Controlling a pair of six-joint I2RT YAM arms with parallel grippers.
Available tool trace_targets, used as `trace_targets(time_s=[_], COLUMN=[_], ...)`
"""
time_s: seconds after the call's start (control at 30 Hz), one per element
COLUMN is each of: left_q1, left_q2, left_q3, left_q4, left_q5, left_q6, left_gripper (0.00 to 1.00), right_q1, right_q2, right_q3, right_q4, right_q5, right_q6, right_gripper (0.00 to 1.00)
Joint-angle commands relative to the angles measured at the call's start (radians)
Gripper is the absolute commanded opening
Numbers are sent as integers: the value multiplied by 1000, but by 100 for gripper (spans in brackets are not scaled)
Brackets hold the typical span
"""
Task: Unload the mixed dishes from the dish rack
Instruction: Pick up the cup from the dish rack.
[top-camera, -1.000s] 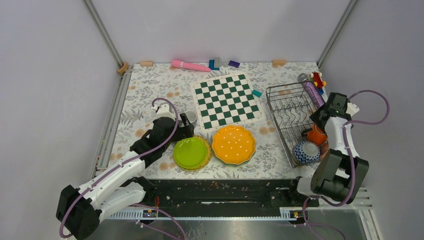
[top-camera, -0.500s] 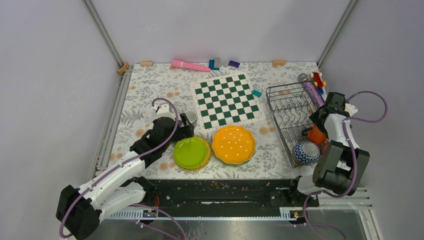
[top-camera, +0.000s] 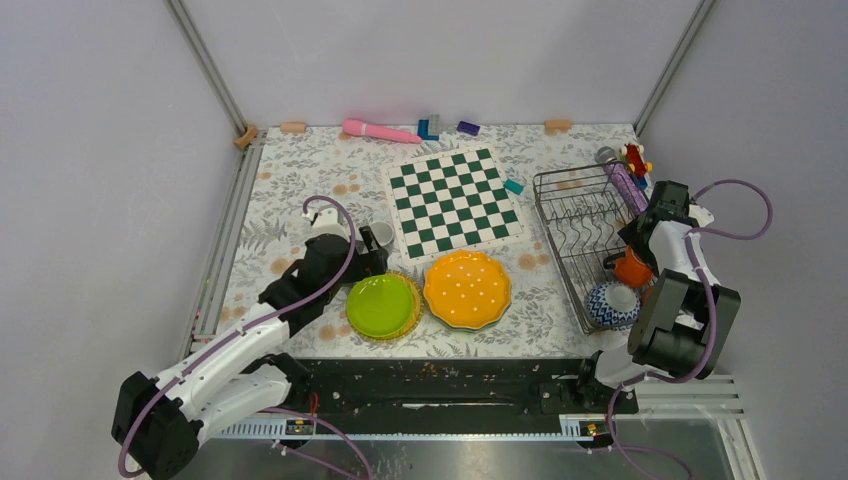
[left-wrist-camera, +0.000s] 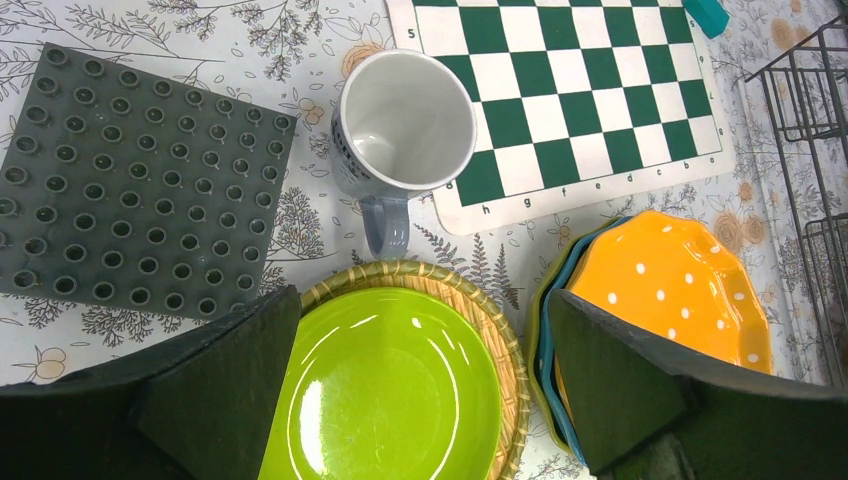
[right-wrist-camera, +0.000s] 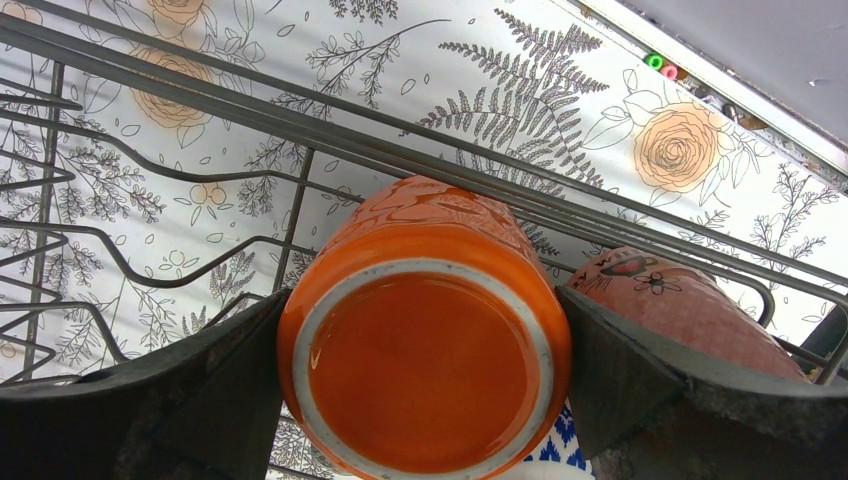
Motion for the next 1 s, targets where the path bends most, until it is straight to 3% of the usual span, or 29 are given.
trace_targets(time_s=[0.0,0.17,0.37,0.63,0.97], left_q1=[4,3,4,4,3], left_q2=[-21,-35,-48,-61,-92], left_q3=[2,-1,-5,-12,-16], left_q4=[30,28,32,42,55], left_q5=[-16,-16,1,22,93], left_q6=[6,3,1,0,-11], left_gripper=[99,99,99,99,99], right_q1=[-6,-6,-6,-6,-6], right_q2=[30,-63,-186,-304,-512], right_q3=[-26,-26,-28,-19,-30], right_q4=[-55,-56,-29,40,119], right_q5=[12,17,-6,-41,-195], right_q6=[6,5,-5,-19,-21], right_gripper=[76,47,27,19,13])
